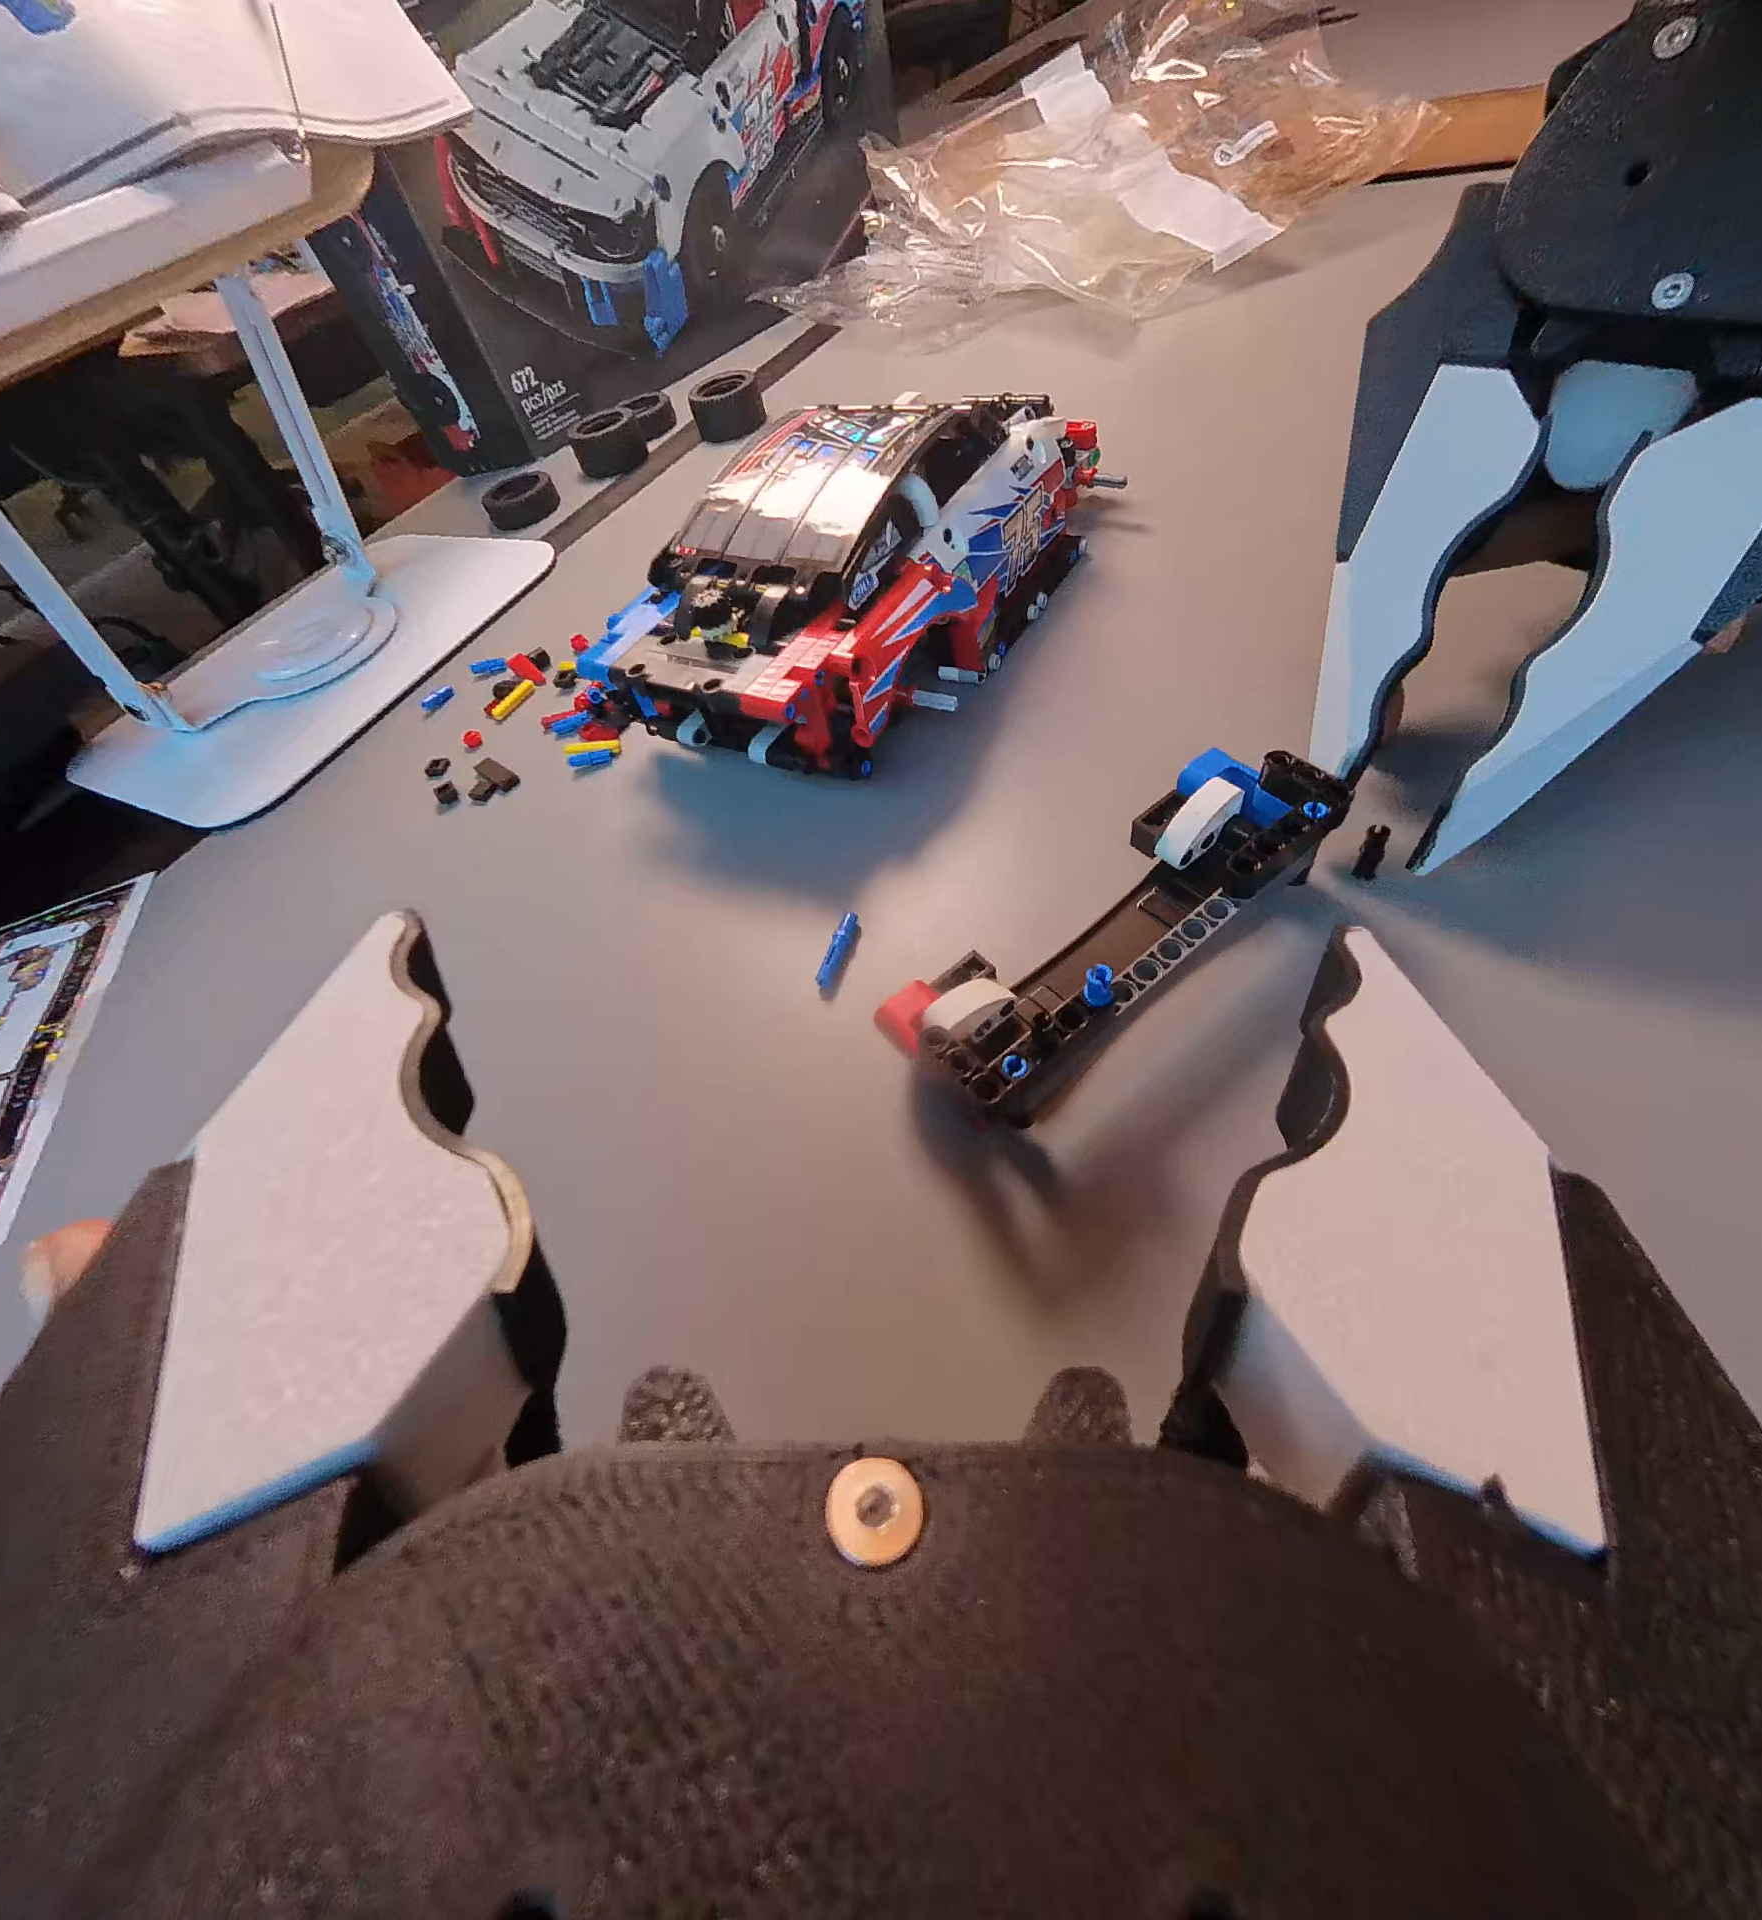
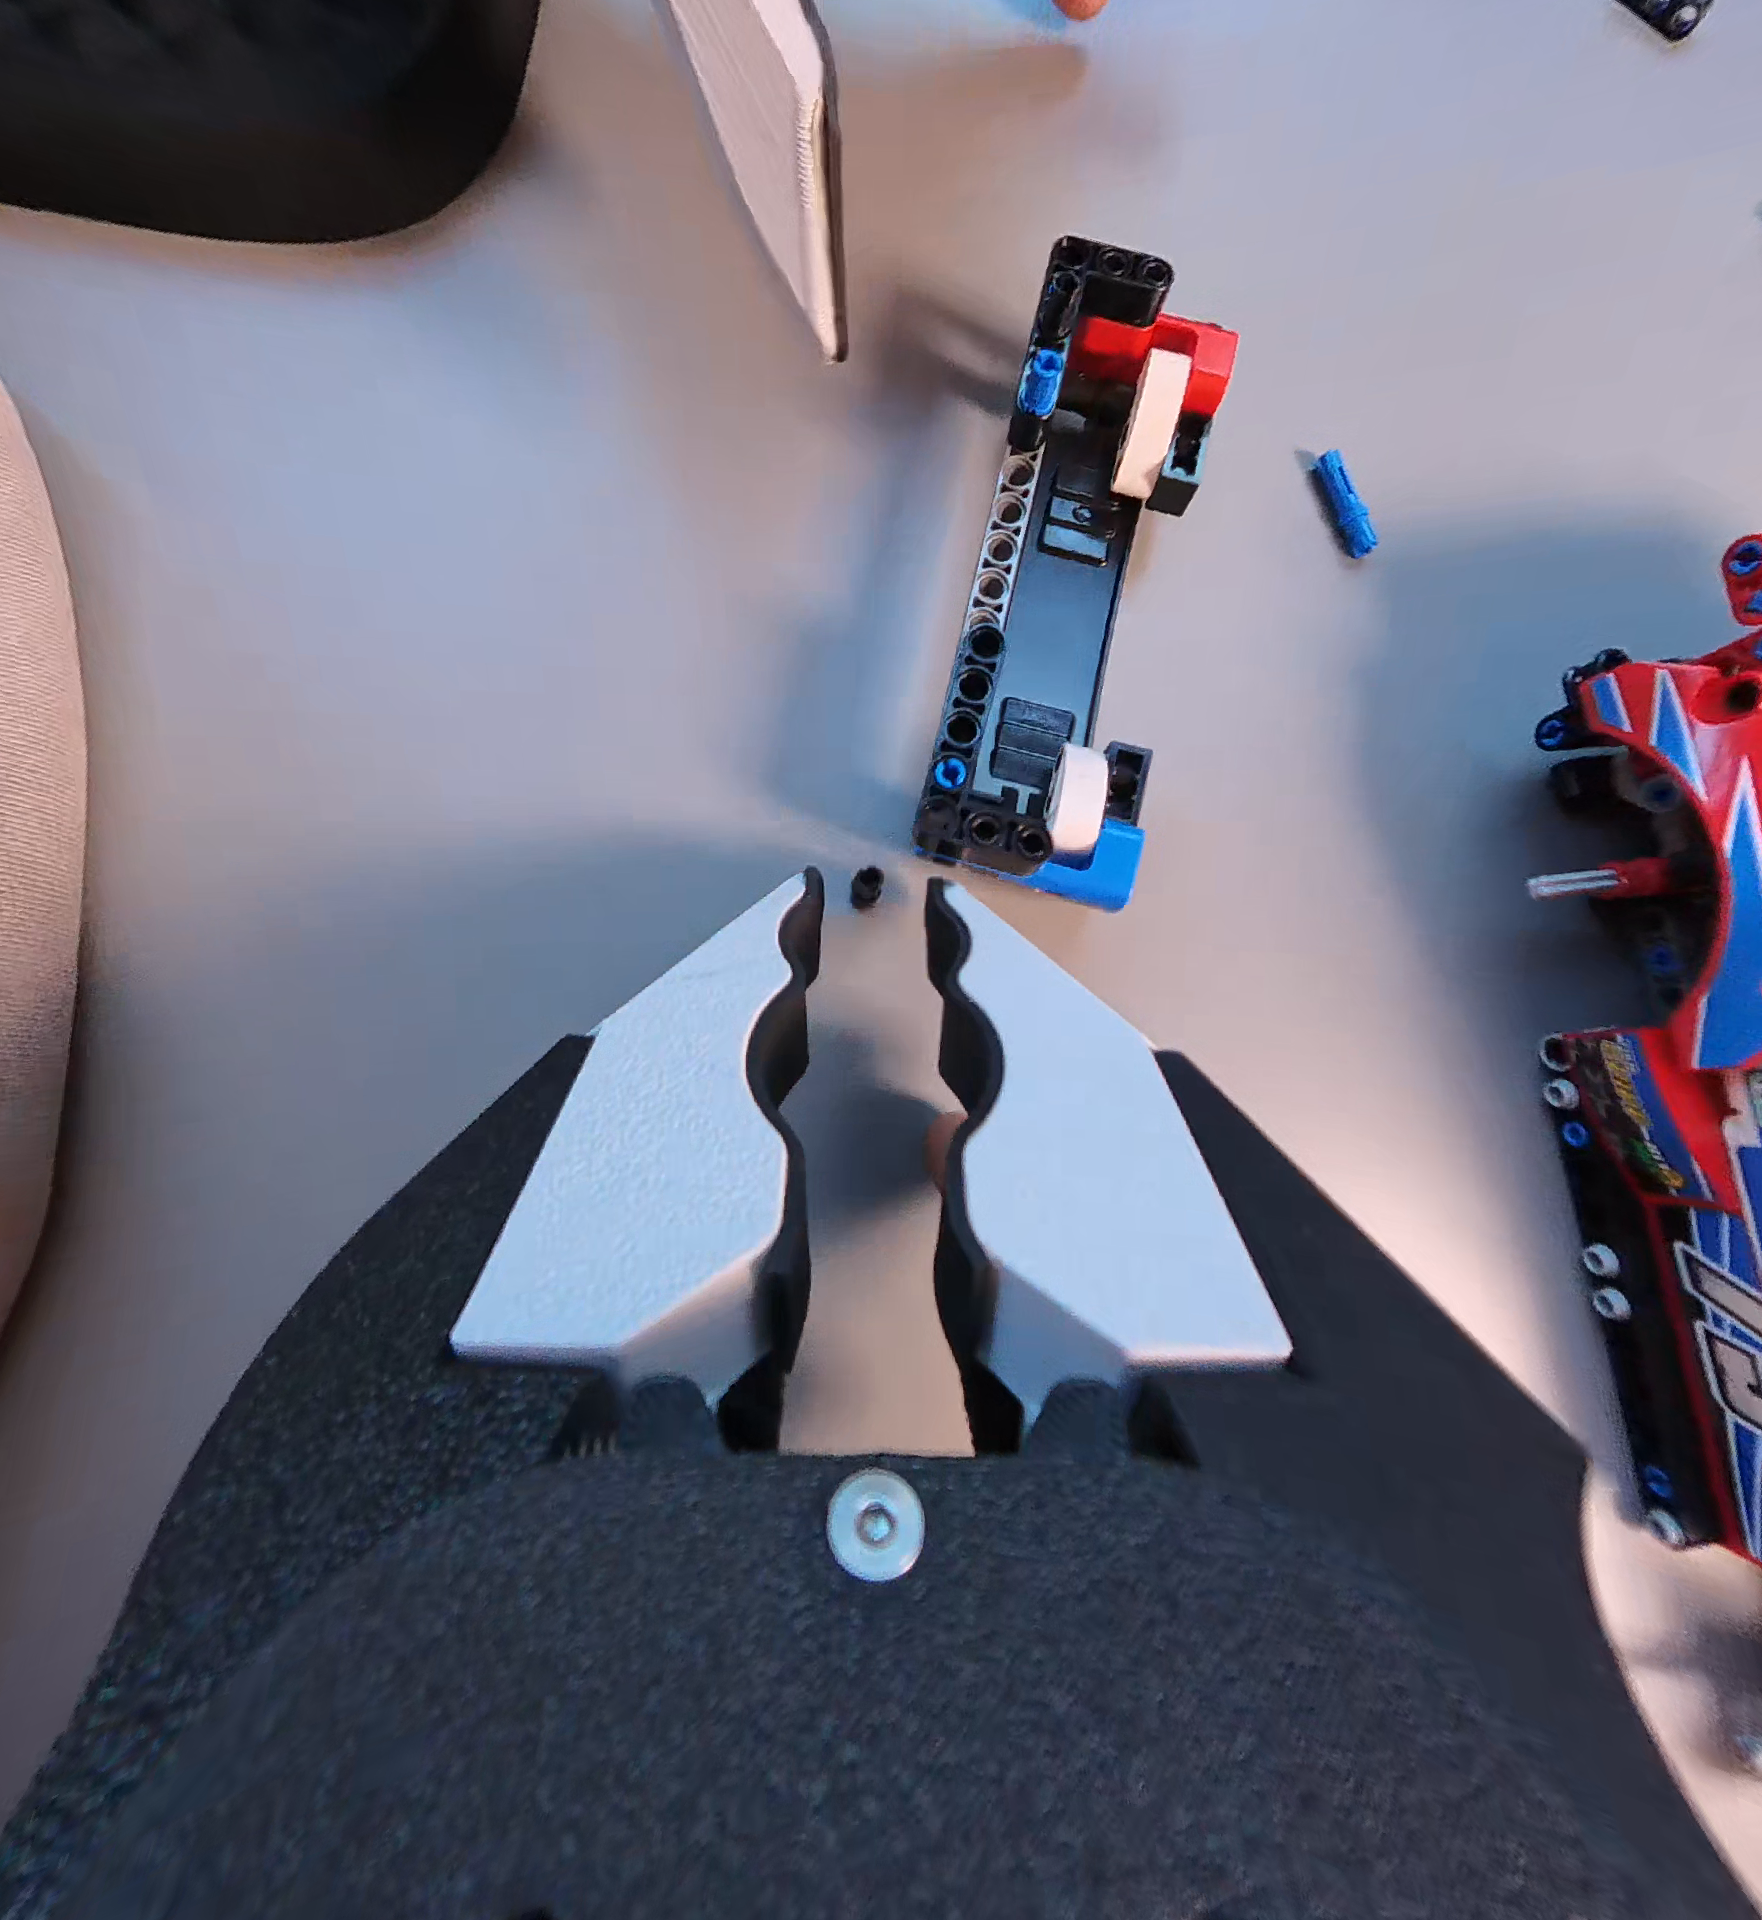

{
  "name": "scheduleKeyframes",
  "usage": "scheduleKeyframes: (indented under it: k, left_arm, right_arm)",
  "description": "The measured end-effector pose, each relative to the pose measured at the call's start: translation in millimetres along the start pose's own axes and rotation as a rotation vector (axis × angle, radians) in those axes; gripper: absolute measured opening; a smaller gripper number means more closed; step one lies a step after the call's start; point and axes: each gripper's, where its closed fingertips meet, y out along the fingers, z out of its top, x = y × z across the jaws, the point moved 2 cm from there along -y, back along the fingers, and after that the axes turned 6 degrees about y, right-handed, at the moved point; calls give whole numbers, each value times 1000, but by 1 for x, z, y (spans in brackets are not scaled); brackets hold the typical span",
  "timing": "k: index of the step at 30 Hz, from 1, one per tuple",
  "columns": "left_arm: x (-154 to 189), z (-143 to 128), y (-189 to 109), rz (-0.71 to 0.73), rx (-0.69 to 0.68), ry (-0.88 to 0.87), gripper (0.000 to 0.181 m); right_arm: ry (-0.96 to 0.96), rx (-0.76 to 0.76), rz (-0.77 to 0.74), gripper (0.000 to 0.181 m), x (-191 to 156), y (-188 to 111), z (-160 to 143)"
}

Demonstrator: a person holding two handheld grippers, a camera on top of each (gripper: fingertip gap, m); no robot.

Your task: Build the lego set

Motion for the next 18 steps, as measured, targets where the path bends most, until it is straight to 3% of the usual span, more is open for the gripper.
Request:
scheduleKeyframes:
  k: [5,9,18]
  left_arm:
    - [-4,-5,-1,54,-62,18,136]
    - [-4,-13,-2,28,-102,2,92]
    - [-23,-23,-7,98,-132,-124,23]
  right_arm:
    - [-58,-23,40,10,1,2,-1]
    - [-113,-19,61,4,1,1,-2]
    - [-131,49,60,3,0,-2,-2]
